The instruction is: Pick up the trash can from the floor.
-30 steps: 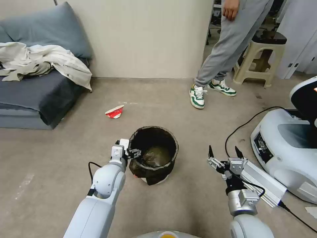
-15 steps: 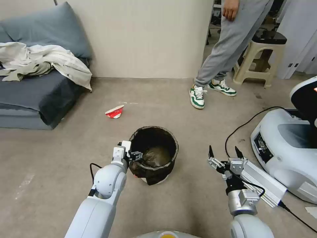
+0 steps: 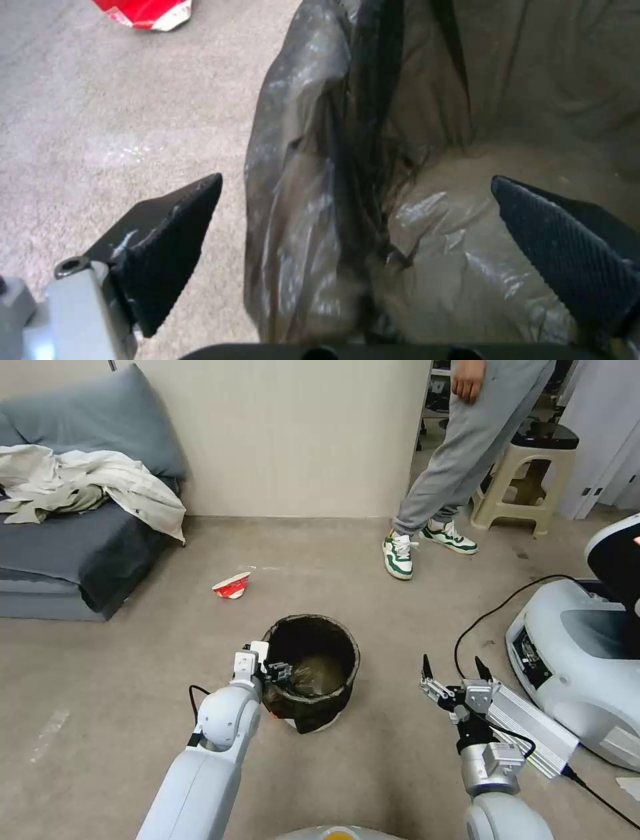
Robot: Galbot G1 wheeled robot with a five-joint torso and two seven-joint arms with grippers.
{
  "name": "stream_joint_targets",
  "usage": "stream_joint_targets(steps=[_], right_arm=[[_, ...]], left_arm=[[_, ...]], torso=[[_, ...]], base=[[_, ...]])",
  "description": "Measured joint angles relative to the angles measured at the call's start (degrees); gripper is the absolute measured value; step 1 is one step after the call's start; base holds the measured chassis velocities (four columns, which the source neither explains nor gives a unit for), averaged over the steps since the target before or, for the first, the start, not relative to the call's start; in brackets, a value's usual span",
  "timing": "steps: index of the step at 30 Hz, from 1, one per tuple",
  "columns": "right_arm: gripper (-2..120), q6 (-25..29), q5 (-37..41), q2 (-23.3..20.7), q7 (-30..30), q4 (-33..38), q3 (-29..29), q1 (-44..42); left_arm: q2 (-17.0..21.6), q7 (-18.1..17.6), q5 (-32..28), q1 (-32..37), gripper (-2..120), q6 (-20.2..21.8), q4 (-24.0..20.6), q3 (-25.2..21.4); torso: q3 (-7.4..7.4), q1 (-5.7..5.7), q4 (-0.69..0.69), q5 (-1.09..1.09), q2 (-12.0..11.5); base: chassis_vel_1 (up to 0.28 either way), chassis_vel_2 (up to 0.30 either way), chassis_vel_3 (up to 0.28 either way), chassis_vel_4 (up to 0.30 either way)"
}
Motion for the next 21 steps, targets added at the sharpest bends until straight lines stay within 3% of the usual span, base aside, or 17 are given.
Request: stream_joint_targets(steps=[10, 11, 14, 17, 20, 21], right_arm=[[100, 0.05, 0.04, 0.01, 0.00, -0.20, 0.02, 0.10], [100, 0.05, 0.04, 0.02, -0.01, -0.24, 0.02, 0.12], [100, 0.06, 0.04, 0.03, 0.00, -0.29, 0.02, 0.17], [100, 0.06, 0.04, 0.05, -0.02, -0.44, -0.12, 0.30], [100, 0.07, 0.02, 0.06, -0.02, -0.48, -0.18, 0.37], [100, 0.07, -0.02, 0.04, -0.03, -0.49, -0.21, 0.38]], left_arm=[[-0.02, -0.11, -0.06, -0.23, 89, -0.04, 0.46, 0.01], [-0.02, -0.11, -0.06, -0.23, 78, -0.06, 0.55, -0.02], [-0.02, -0.13, -0.05, -0.21, 73, -0.07, 0.73, -0.08], [-0.07, -0.16, -0.03, 0.06, 55, -0.07, 0.86, -0.25], [-0.14, -0.18, -0.02, 0.16, 49, -0.07, 0.86, -0.28], [-0.16, -0.18, 0.02, 0.26, 39, -0.08, 0.83, -0.31]], torso=[[0.00, 0.00, 0.01, 0.00, 0.00], [0.00, 0.00, 0.00, 0.00, 0.00], [0.00, 0.00, 0.00, 0.00, 0.00], [0.00, 0.00, 0.01, 0.00, 0.00], [0.00, 0.00, 0.01, -0.01, 0.00], [0.00, 0.00, 0.01, 0.00, 0.00]], base=[[0.000, 0.000, 0.000, 0.000], [0.000, 0.000, 0.000, 0.000], [0.000, 0.000, 0.000, 0.000], [0.000, 0.000, 0.000, 0.000], [0.000, 0.000, 0.000, 0.000], [0.000, 0.000, 0.000, 0.000]])
